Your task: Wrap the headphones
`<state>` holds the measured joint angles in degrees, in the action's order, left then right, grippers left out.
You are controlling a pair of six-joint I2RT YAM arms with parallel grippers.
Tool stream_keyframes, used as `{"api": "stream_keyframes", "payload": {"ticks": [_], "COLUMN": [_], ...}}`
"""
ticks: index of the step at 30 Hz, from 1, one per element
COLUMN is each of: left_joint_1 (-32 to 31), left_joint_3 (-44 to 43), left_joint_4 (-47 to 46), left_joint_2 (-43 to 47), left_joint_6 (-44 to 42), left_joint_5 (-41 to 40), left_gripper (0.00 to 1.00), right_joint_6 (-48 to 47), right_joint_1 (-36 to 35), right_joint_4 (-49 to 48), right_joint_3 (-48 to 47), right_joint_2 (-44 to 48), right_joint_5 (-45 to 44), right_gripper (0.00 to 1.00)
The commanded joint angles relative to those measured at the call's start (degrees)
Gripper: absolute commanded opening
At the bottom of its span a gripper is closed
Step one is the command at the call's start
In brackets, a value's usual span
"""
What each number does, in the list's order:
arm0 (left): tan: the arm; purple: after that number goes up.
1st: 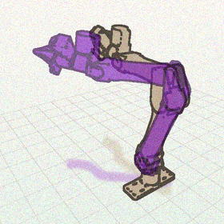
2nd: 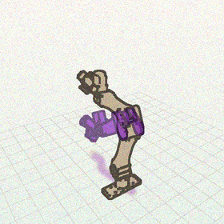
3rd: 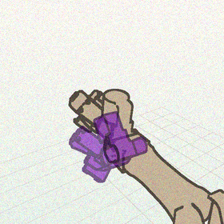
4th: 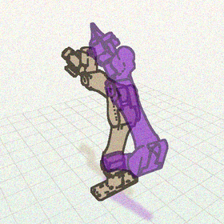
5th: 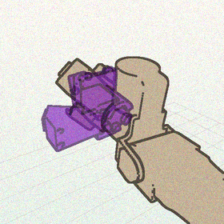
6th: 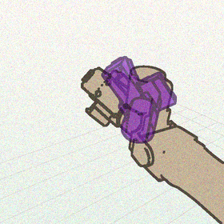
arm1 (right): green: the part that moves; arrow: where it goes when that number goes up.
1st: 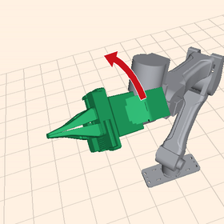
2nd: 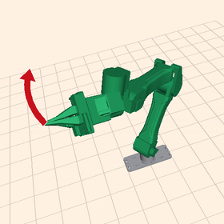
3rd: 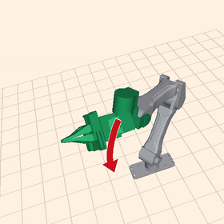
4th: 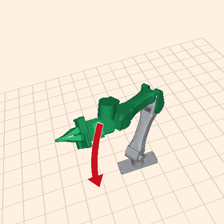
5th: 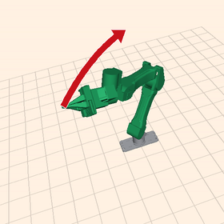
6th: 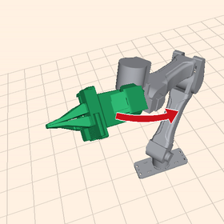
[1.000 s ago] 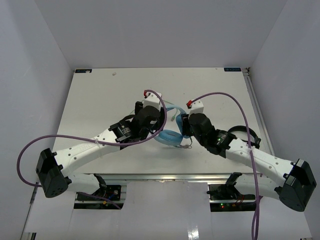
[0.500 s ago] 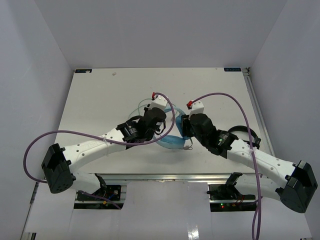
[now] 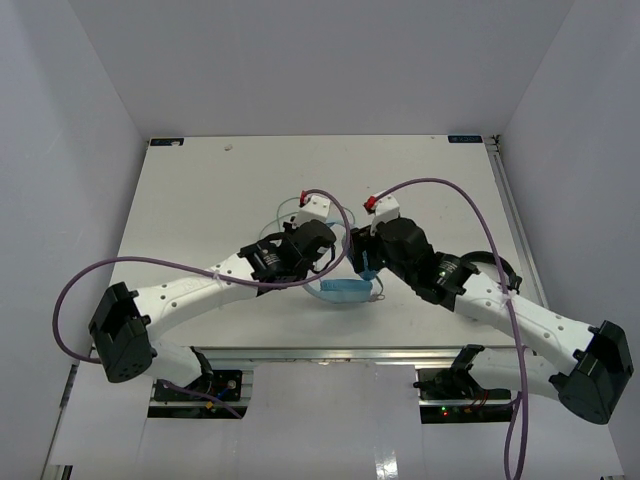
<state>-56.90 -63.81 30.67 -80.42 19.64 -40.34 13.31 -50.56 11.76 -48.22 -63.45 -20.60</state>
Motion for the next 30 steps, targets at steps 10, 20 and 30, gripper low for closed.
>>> {"api": "stream_keyframes", "payload": {"ticks": [10, 20, 30], "left_joint_1": [7.86, 7.86, 7.86], "left_joint_3": [-10.55, -23.94, -25.03], "left_joint_4": [15.79, 19.10, 17.35], "left_joint_2": [21.67, 32.29, 33.91], "left_joint_6": [10.50, 12.44, 15.02], "left_joint_5": [5.15, 18.72, 25.20], "left_gripper": [0.00, 0.00, 0.00], "right_joint_6": [-11.12, -18.68, -21.19], "right_joint_1": [-0.24, -0.24, -0.27], "right_joint_4": [-7.86, -22.93, -40.05], "right_joint_3": [-5.20, 6.76, 15.98], "right_joint_2": [19.04, 27.35, 26.44], "right_joint_5": [14.50, 30.09, 47.51], "right_gripper": [0.96, 0.99, 0.99]}}
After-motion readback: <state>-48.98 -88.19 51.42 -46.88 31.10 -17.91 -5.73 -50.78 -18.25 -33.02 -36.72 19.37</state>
